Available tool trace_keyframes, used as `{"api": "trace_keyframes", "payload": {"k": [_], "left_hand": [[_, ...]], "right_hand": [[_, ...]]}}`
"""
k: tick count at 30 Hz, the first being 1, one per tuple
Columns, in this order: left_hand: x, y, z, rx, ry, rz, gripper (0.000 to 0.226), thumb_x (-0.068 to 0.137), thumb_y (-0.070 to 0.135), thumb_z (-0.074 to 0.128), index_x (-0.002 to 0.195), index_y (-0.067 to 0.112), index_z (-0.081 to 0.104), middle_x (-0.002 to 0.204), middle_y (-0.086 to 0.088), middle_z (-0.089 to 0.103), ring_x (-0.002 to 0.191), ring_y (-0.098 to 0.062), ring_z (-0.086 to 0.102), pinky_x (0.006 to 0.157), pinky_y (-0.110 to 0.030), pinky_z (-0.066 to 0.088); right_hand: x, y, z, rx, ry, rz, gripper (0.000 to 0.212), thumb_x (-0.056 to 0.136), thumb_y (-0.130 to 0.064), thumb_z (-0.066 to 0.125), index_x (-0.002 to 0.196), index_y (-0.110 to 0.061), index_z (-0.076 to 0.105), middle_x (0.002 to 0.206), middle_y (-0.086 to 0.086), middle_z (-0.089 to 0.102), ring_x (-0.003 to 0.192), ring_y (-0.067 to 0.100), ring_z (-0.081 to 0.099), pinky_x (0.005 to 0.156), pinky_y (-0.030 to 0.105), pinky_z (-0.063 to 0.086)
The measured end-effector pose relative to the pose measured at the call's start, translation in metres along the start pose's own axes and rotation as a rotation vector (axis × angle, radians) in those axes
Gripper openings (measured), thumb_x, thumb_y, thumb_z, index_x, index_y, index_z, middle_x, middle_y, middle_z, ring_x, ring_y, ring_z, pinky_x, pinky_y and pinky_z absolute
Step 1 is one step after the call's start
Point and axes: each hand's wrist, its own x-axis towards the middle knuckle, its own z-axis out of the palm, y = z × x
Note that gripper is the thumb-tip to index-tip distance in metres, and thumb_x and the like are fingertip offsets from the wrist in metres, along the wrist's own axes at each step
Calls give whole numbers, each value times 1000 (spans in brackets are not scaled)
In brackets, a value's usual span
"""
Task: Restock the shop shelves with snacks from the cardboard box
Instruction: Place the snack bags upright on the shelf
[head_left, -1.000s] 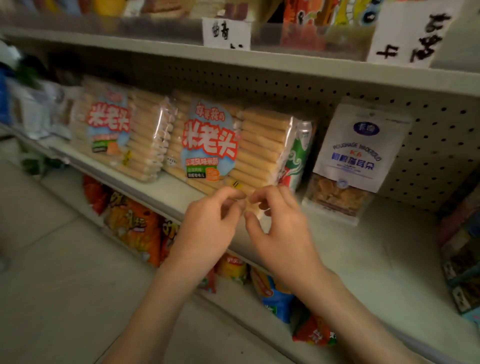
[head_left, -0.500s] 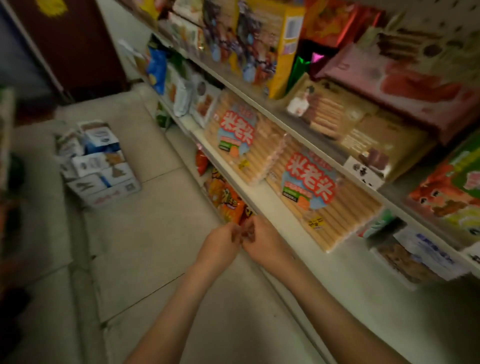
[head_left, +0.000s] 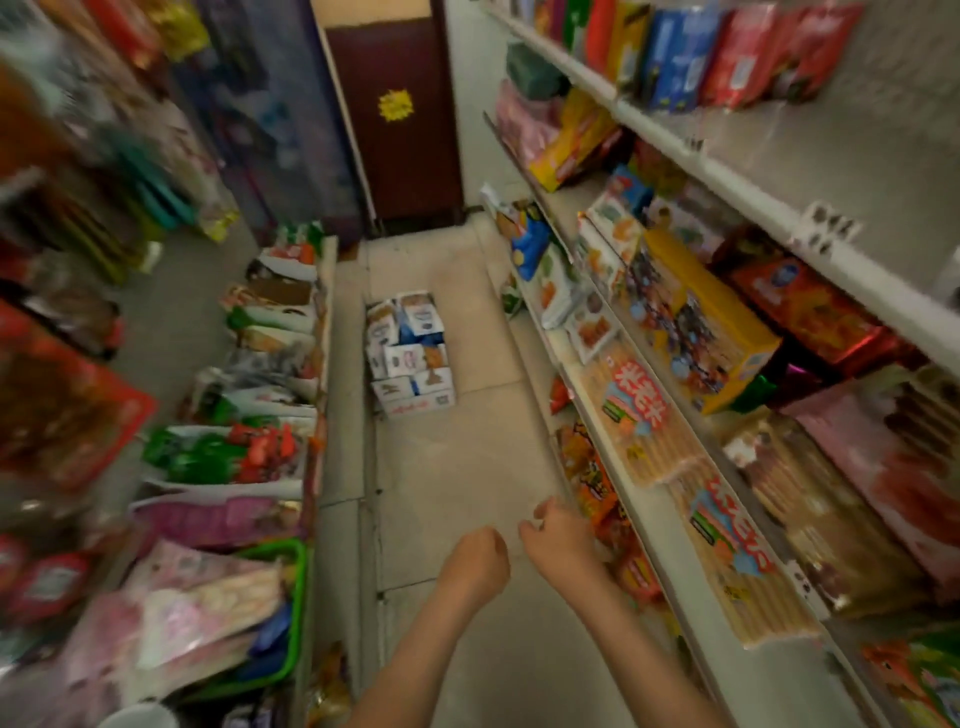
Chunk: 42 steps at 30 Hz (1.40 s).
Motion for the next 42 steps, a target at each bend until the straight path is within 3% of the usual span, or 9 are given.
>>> {"api": "trace_keyframes", "payload": {"k": [6, 9, 13, 21, 26, 29, 33, 36, 42], "left_hand": [[-23, -9, -107, 11, -8, -107, 35, 96, 18, 37, 113, -2, 61, 120, -21, 62, 113, -33, 58, 87, -32, 46], [-11, -6, -155, -11, 4, -122, 34, 97, 18, 39, 113, 1, 62, 121, -18, 62, 112, -31, 58, 87, -30, 45], [33, 7, -194, -80, 43, -114, 31, 97, 14, 39, 110, -1, 63, 115, -16, 64, 106, -28, 59, 76, -26, 41], [176, 13, -260, -128, 35, -146, 30, 96, 17, 39, 82, 4, 62, 96, -15, 63, 85, -24, 56, 75, -29, 45], [276, -2, -302, -197, 57, -249, 29, 96, 19, 42, 104, 1, 63, 109, -15, 64, 100, -27, 60, 80, -29, 46], [328, -18, -323, -240, 70, -316, 29, 97, 20, 42, 107, 4, 63, 108, -10, 64, 97, -24, 60, 82, -28, 47], [387, -41, -347, -298, 80, -405, 31, 97, 21, 40, 102, 3, 65, 102, -13, 66, 93, -25, 62, 83, -31, 49], [446, -62, -355, -355, 59, -446, 29, 98, 20, 40, 95, 5, 64, 97, -13, 66, 82, -21, 58, 74, -28, 45], [559, -95, -344, -439, -5, -544, 29, 98, 20, 37, 105, 5, 61, 98, -10, 62, 86, -21, 57, 71, -30, 45]], "right_hand": [[-14, -101, -17, -113, -226, -103, 36, 90, -24, 54, 117, -2, 55, 121, 16, 59, 113, 28, 55, 84, 27, 44], [-2, -140, -27, -119, -267, -124, 34, 89, -23, 53, 115, -1, 57, 121, 17, 60, 113, 29, 56, 85, 29, 44], [41, -177, -44, -123, -258, -144, 34, 90, -23, 50, 116, -1, 57, 121, 16, 60, 112, 29, 56, 86, 29, 44], [199, -241, -57, -125, -270, -160, 28, 91, -15, 49, 112, -1, 59, 114, 14, 62, 104, 26, 57, 85, 31, 46], [313, -289, -49, -157, -357, -191, 24, 91, -14, 47, 111, -5, 58, 115, 12, 61, 100, 25, 56, 73, 22, 35], [376, -319, -42, -210, -415, -208, 23, 92, -15, 47, 110, -5, 58, 115, 13, 61, 104, 27, 56, 74, 23, 35], [447, -349, -32, -182, -452, -175, 21, 94, -15, 45, 108, -5, 58, 114, 12, 61, 91, 20, 52, 72, 25, 36], [507, -361, -16, -187, -461, -153, 24, 95, -15, 45, 114, -8, 58, 115, 9, 61, 102, 23, 55, 76, 24, 36], [616, -354, 17, -202, -406, -35, 27, 97, -12, 42, 117, -3, 56, 120, 15, 60, 107, 27, 56, 83, 26, 41]]}}
